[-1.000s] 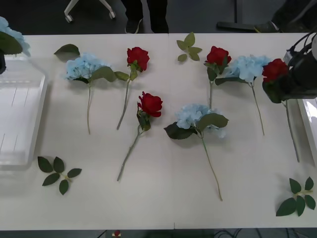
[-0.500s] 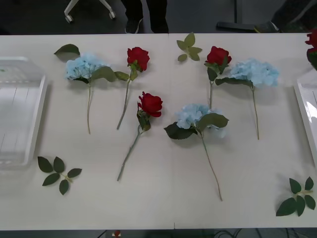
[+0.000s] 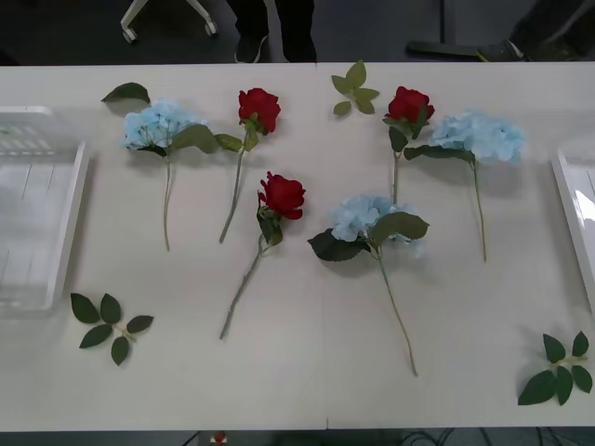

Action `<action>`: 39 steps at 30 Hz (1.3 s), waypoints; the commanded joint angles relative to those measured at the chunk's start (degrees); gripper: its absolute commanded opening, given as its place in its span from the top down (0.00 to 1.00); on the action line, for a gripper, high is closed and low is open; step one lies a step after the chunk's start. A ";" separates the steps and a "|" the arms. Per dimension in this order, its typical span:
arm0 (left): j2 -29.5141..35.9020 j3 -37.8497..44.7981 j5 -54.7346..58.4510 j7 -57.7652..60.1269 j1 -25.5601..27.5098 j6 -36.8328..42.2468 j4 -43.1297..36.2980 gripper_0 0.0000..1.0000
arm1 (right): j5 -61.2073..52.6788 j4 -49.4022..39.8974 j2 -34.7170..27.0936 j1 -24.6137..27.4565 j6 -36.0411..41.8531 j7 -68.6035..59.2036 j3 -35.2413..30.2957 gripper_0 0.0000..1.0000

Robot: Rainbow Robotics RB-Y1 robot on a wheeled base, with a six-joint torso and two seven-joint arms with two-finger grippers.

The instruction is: Place the red flowers into the right box and the blue flowers into the left box. If a person shows an open palm, hand one flower to the person first, then continue sorting.

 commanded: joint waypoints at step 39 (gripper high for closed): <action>-8.24 -5.96 4.85 21.83 -6.45 31.06 -32.52 0.00 | 12.14 19.45 2.78 2.53 -10.88 -3.08 -0.48 0.60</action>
